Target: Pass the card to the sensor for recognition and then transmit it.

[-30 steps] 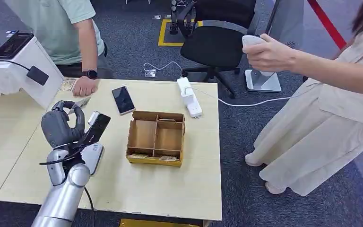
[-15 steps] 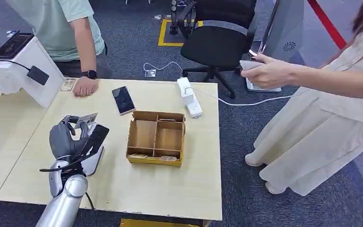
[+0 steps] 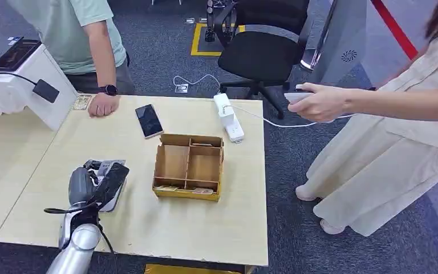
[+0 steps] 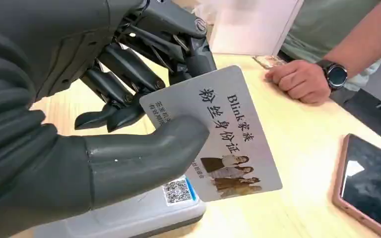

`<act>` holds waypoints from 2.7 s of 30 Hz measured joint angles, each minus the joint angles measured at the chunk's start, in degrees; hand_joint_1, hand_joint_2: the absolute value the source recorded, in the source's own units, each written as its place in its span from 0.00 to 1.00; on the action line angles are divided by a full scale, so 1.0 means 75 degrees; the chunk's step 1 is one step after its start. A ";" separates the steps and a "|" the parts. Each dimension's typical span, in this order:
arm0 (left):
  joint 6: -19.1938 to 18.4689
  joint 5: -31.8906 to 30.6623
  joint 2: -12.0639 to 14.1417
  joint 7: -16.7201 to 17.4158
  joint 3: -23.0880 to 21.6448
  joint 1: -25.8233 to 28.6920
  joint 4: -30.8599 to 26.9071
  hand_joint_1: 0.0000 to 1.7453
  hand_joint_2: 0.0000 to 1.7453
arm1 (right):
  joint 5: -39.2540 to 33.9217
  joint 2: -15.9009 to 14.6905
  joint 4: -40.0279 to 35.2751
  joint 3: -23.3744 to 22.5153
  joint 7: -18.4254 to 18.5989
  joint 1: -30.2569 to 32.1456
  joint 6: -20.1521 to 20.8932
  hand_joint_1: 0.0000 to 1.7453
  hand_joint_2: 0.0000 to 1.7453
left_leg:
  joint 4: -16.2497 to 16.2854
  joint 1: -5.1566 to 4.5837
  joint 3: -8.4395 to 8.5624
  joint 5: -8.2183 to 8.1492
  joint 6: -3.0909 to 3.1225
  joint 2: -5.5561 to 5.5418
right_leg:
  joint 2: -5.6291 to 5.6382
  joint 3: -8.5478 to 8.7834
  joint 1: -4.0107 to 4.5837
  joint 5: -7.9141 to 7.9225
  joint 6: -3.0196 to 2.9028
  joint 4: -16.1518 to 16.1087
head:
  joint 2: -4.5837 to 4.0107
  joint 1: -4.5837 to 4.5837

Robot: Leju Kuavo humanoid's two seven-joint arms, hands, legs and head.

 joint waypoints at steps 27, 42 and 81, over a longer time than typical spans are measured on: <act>0.0231 -0.1113 0.0300 0.0795 0.0673 0.0165 0.0201 1.00 1.00 | 0.0050 0.0000 -0.0038 -0.0163 -0.0041 0.0009 0.0009 0.00 0.00 | 0.0000 0.0000 0.0000 0.0000 0.0000 -0.0001 | -0.0001 0.0002 0.0000 0.0000 0.0000 0.0000 | 0.0000 0.0000; -0.1130 -0.1206 0.0379 0.1317 0.0696 0.0174 0.0326 1.00 1.00 | 0.0087 0.0000 -0.0085 -0.0297 -0.0055 -0.0005 0.0015 0.00 0.00 | 0.0000 0.0000 0.0005 0.0001 -0.0001 0.0002 | 0.0000 0.0005 0.0000 0.0001 0.0000 0.0000 | 0.0000 0.0000; -0.1445 -0.1582 0.0370 0.1564 0.0495 0.0002 0.0752 1.00 1.00 | 0.0160 0.0000 -0.0134 -0.0338 -0.0093 -0.0026 0.0000 0.00 0.00 | -0.0002 -0.0006 0.0047 0.0001 0.0000 -0.0003 | -0.0004 0.0047 -0.0004 0.0001 0.0000 0.0001 | 0.0000 0.0000</act>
